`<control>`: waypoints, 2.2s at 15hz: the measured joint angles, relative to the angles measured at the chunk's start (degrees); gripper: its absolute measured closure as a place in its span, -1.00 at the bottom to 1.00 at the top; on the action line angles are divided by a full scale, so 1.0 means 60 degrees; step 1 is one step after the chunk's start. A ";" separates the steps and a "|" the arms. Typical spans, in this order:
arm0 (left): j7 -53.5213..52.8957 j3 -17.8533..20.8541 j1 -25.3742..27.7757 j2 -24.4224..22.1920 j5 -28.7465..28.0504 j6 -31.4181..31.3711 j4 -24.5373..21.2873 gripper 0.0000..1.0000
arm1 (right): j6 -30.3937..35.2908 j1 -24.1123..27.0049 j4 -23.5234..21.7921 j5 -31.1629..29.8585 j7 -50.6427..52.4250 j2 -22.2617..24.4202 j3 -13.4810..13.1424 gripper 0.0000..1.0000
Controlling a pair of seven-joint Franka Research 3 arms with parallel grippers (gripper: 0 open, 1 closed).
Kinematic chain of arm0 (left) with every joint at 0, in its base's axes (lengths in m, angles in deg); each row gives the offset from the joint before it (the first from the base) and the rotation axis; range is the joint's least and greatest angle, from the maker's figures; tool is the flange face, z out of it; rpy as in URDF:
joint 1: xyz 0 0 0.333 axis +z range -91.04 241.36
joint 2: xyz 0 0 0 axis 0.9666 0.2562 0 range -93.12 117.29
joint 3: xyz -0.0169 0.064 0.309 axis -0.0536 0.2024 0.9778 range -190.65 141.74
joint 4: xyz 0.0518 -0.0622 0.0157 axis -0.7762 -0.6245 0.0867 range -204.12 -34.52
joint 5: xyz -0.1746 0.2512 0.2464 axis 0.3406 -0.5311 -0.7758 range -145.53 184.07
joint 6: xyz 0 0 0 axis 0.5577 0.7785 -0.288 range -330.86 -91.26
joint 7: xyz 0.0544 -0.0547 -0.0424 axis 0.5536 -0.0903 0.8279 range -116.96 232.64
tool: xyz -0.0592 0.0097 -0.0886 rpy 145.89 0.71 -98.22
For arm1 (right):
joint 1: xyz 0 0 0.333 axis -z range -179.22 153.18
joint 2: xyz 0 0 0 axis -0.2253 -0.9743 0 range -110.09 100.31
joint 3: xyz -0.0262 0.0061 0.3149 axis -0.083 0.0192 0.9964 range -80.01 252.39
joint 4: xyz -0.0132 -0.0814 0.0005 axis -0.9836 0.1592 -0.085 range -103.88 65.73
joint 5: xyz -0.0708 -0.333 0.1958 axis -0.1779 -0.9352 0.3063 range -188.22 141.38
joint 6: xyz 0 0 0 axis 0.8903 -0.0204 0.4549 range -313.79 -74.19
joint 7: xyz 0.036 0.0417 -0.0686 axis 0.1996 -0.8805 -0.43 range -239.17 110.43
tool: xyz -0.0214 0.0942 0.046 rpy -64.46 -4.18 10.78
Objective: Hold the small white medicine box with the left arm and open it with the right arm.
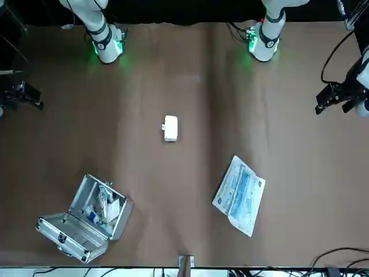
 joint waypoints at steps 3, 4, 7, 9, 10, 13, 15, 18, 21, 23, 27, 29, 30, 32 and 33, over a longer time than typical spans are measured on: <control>0.0004 0.0000 0.0000 0.0003 0.0000 0.0006 0.0000 -1.00 | 0.0002 0.0000 0.0000 0.0000 0.0000 0.0000 0.0000 -0.97; 0.0007 0.0000 0.0000 0.0008 0.0000 0.0006 0.0000 -1.00 | 0.0002 0.0000 0.0000 0.0000 0.0000 0.0000 0.0000 -0.97; 0.0008 0.0000 0.0001 0.0034 0.0000 0.0006 0.0000 -1.00 | 0.0022 0.0000 -0.0004 0.0000 -0.0001 0.0000 0.0003 -0.97; 0.0009 0.0000 0.0001 0.0091 0.0000 0.0006 -0.0002 -1.00 | 0.0038 -0.0006 -0.0040 0.0022 -0.0001 -0.0004 0.0025 -0.97; 0.0009 0.0001 0.0001 0.0132 0.0000 0.0003 -0.0002 -1.00 | 0.0038 -0.0013 -0.0076 0.0029 -0.0001 -0.0006 0.0047 -0.97; 0.0006 0.0000 0.0001 0.0288 0.0000 -0.0006 -0.0003 -1.00 | 0.0039 -0.0091 -0.0218 0.0234 -0.0001 -0.0011 0.0100 -0.97; -0.0018 -0.0020 -0.0002 0.0451 0.0000 -0.0086 -0.0003 -1.00 | 0.0040 -0.0226 -0.0417 0.0596 -0.0007 -0.0040 0.0134 -0.97; -0.0030 -0.0096 -0.0060 0.0842 0.0036 -0.0381 -0.0005 -1.00 | 0.0000 -0.0503 -0.0791 0.1132 -0.0023 -0.0297 0.0147 -0.96; -0.0029 -0.0218 -0.0250 0.1462 0.0339 -0.0516 0.0025 -1.00 | -0.0077 -0.0828 -0.0927 0.1733 -0.0039 -0.0996 0.0153 -0.93; -0.0030 -0.0225 -0.0222 0.1736 0.0656 -0.0584 0.0165 -1.00 | -0.0299 -0.0904 -0.1061 0.2080 -0.0128 -0.1223 0.0153 -0.84; -0.0490 -0.0195 -0.0079 0.2057 0.0843 -0.0583 0.0334 -1.00 | -0.1383 -0.1362 -0.1815 0.2284 -0.0988 -0.1339 0.0162 -0.48; -0.1300 -0.0156 0.0105 0.2236 0.1048 -0.0583 0.0356 -1.00 | -0.1877 -0.1658 -0.2221 0.2285 -0.1171 -0.1340 0.0171 -0.42; -0.1803 -0.0143 0.0314 0.2359 0.1265 -0.0584 0.0403 -1.00 | -0.2029 -0.1762 -0.2400 0.2285 -0.1222 -0.1340 0.0173 -0.27; -0.2942 -0.0127 0.0776 0.2604 0.1804 -0.0584 0.0519 -1.00 | -0.2157 -0.1851 -0.2679 0.2285 -0.1253 -0.1355 0.0172 -0.20; -0.3492 -0.0123 0.0956 0.2690 0.2169 -0.0584 0.0570 -1.00 | -0.2199 -0.1875 -0.2771 0.2290 -0.1254 -0.1392 0.0171 -0.02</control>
